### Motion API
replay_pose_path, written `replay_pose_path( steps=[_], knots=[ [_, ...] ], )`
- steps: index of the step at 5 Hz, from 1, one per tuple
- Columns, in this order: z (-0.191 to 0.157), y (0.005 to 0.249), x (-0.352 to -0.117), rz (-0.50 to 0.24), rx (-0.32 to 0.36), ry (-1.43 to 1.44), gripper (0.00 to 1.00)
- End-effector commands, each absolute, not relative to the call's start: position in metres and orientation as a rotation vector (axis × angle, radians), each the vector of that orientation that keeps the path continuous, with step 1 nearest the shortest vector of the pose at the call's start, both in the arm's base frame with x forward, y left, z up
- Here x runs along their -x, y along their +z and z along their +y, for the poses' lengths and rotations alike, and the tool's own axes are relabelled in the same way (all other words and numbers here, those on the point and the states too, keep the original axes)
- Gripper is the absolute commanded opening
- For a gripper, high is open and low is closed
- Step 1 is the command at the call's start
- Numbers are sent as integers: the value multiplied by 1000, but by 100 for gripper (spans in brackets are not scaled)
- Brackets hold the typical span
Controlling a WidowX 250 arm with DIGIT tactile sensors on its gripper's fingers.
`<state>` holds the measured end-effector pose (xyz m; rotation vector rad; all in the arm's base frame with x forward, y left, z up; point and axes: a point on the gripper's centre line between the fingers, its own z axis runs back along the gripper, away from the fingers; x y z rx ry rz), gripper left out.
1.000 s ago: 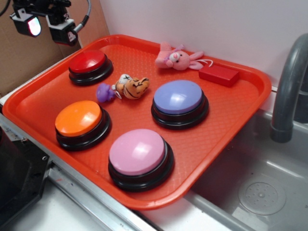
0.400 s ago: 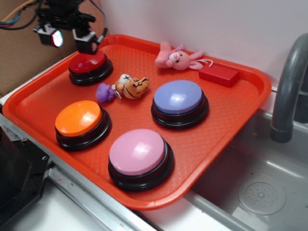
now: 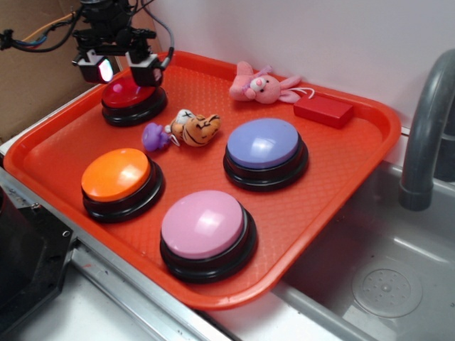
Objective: Push the red button.
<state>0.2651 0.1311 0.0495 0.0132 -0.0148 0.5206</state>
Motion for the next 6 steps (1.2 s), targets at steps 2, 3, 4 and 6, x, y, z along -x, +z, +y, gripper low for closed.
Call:
replay_pose_path(
  steps=[2,3,4,6],
  knots=[
    [137,63,-263,118,-93,627,100],
    [132,79,-252,55,-134,600,100],
    [134,94,-238,9,-163,572,100],
    [131,112,-223,-22,-193,550,100]
  ],
)
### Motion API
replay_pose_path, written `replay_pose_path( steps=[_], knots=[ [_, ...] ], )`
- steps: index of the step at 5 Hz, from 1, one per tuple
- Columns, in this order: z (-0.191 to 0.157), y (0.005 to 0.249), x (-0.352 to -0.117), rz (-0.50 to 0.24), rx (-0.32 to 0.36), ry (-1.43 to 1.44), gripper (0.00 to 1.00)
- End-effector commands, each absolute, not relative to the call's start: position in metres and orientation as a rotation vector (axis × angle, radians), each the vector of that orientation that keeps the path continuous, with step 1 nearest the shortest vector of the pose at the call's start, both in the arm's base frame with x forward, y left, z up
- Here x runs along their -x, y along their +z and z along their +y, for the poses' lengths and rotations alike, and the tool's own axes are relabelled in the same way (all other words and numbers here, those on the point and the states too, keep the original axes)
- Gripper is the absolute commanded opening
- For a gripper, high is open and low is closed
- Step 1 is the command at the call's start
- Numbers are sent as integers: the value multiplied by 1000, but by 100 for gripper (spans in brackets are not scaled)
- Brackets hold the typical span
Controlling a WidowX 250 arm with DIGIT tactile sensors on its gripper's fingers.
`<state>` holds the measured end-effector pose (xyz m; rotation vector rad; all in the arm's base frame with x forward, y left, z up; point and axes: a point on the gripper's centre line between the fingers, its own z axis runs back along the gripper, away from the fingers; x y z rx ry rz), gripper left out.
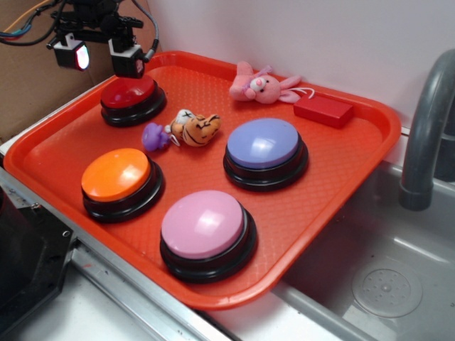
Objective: Push the red button.
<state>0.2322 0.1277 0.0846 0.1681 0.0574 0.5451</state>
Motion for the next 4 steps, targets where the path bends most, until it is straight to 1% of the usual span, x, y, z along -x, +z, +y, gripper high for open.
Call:
replay_pose_path(
  steps=[1,2,3,4],
  knots=[
    [130,121,-217,-33,-191,564,100],
    [126,133,-220,-25,-194,565,100],
    [126,136,-220,-30,-194,564,100],
    [123,141,-221,-59,-177,534,100]
  ],
)
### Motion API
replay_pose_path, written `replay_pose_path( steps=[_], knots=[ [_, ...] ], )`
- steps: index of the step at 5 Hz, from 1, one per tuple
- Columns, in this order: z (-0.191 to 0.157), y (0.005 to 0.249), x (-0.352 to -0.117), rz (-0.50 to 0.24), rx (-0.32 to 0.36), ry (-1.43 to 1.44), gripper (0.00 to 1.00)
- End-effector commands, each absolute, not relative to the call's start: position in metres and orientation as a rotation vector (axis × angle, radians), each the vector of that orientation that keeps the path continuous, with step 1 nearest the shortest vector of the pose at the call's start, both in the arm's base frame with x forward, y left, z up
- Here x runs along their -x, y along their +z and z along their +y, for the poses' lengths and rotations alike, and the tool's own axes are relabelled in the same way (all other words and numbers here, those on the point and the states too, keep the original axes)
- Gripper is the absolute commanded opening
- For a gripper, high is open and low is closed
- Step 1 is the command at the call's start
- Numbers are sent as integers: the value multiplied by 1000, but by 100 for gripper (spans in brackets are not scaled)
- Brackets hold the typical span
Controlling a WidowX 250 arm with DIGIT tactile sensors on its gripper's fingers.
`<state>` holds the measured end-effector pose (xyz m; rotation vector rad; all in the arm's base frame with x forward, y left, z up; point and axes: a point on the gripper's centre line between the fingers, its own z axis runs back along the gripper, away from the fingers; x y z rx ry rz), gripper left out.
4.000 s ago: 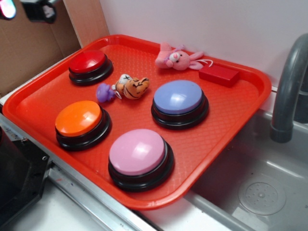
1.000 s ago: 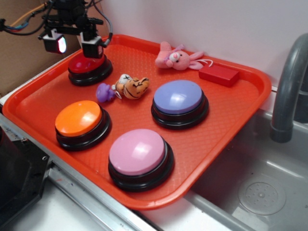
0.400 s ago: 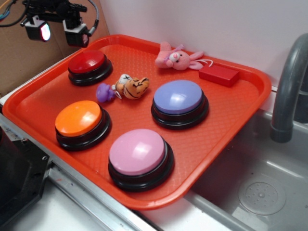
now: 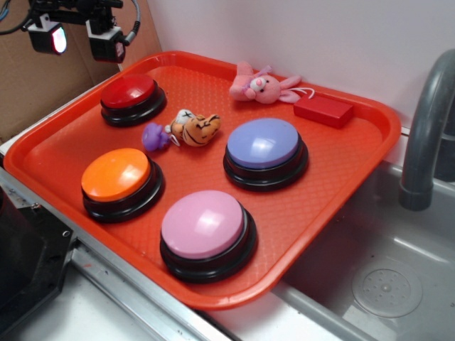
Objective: Push the red button.
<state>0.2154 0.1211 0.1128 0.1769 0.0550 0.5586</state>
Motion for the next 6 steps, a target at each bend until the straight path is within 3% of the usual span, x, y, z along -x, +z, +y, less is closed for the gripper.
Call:
replay_pose_path(
  steps=[1,4,5,6],
  knots=[
    [118,145,-219,-122,-189,513,100],
    [113,152,-216,-123,-142,454,100],
    [109,154,-215,-163,-143,431,100],
    [107,154,-214,-181,-215,408,100]
  ],
)
